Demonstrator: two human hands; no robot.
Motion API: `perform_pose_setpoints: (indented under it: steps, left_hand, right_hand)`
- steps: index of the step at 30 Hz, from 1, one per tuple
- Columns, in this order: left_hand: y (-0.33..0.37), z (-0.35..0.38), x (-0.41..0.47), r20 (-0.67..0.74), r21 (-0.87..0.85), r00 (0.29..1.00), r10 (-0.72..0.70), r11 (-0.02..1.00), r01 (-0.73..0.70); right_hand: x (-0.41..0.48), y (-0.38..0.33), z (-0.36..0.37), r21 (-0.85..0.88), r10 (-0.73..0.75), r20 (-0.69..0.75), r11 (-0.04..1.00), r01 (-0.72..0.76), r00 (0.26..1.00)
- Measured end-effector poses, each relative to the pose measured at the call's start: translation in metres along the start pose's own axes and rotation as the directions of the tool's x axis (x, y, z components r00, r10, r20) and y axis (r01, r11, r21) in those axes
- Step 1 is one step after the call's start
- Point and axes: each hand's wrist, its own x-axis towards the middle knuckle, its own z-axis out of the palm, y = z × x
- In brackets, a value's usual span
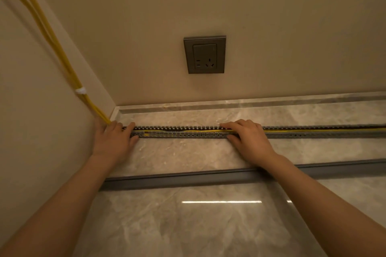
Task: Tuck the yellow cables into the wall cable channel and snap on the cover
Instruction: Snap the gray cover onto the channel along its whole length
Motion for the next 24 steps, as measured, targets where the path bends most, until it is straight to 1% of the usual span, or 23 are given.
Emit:
perform_pose_setpoints:
  steps: [4,8,11,13,20,24]
  left_hand:
    - [-0.003,-0.005,0.007,0.014,0.010,1.000,0.010,1.000,-0.010]
    - [0.003,-0.011,0.009,0.000,0.128,0.999,0.052,0.990,-0.051]
    - [0.002,-0.012,0.008,0.003,0.037,0.999,0.051,0.998,-0.051]
    - [0.001,-0.010,0.005,-0.006,-0.020,0.999,0.043,0.999,-0.043]
    - [-0.002,-0.011,0.001,0.052,-0.056,0.996,0.069,0.996,-0.066]
    - [-0.005,-0.015,-0.001,0.083,-0.085,0.993,0.086,0.993,-0.079]
  right_hand:
    - [0.001,0.001,0.000,0.059,0.015,-0.023,0.998,-0.014,1.000]
    - [-0.001,0.003,0.002,0.067,-0.007,-0.055,0.998,0.011,0.998]
    - [-0.003,0.004,0.004,0.081,-0.010,-0.082,0.997,0.016,0.997]
    - [-0.003,0.005,0.004,0.083,-0.012,-0.066,0.996,0.018,0.998]
    - [-0.005,0.003,-0.003,0.077,-0.018,0.010,0.997,0.017,1.000]
    - [-0.019,-0.001,-0.001,0.019,-0.085,-0.021,0.996,0.085,0.996]
